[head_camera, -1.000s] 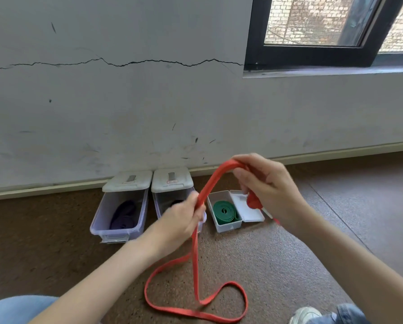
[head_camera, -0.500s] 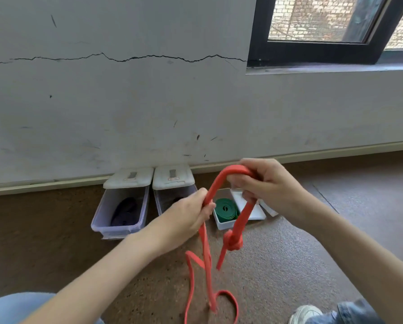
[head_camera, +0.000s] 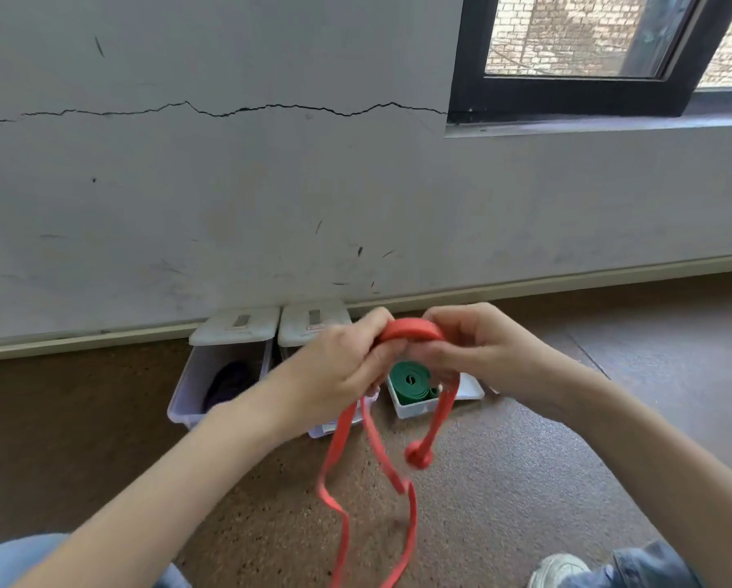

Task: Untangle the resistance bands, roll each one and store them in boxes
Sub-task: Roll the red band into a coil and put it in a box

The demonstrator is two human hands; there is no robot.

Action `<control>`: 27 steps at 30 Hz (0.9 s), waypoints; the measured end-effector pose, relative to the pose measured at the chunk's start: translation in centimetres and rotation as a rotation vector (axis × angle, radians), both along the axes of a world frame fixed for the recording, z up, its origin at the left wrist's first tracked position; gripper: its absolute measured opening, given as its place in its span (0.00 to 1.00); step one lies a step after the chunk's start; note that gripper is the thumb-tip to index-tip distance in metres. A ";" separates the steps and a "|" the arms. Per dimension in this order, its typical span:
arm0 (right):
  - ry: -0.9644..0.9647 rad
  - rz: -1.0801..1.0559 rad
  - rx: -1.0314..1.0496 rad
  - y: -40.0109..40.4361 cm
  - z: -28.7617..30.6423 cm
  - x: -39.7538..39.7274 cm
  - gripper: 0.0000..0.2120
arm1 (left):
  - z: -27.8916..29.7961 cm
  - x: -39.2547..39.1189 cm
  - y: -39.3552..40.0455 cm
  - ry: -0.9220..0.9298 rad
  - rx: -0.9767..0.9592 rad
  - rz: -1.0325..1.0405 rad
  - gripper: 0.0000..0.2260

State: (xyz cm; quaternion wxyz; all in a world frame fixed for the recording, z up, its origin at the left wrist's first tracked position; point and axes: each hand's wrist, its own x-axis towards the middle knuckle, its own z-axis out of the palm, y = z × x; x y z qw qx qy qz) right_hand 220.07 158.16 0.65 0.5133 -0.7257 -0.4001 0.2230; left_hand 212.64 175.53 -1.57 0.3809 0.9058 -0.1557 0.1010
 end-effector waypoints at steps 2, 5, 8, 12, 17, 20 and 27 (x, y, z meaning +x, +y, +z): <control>0.047 -0.033 0.081 -0.1 0.2 0.0 0.09 | -2.4 0.1 -0.1 0.080 0.040 0.032 0.09; 0.165 -0.093 0.262 -0.4 1.0 0.2 0.07 | -6.1 -0.5 0.2 0.241 0.066 0.039 0.07; 0.099 -0.040 0.124 -1.2 0.9 1.0 0.06 | -5.2 -0.5 0.8 0.231 -0.045 0.075 0.11; 0.086 0.037 -0.130 -1.3 -0.2 1.0 0.05 | -0.3 0.0 1.6 0.021 -0.224 0.033 0.09; 0.060 0.086 -0.071 -0.3 -0.6 0.1 0.08 | -1.4 -0.1 -0.3 0.083 0.010 -0.050 0.12; 0.059 -0.016 0.052 -0.6 -0.4 0.3 0.08 | -3.8 -0.3 0.4 0.186 0.053 -0.009 0.09; 0.079 0.136 -0.170 -1.6 -0.1 1.0 0.03 | -1.7 -0.2 1.6 0.064 -0.110 0.071 0.13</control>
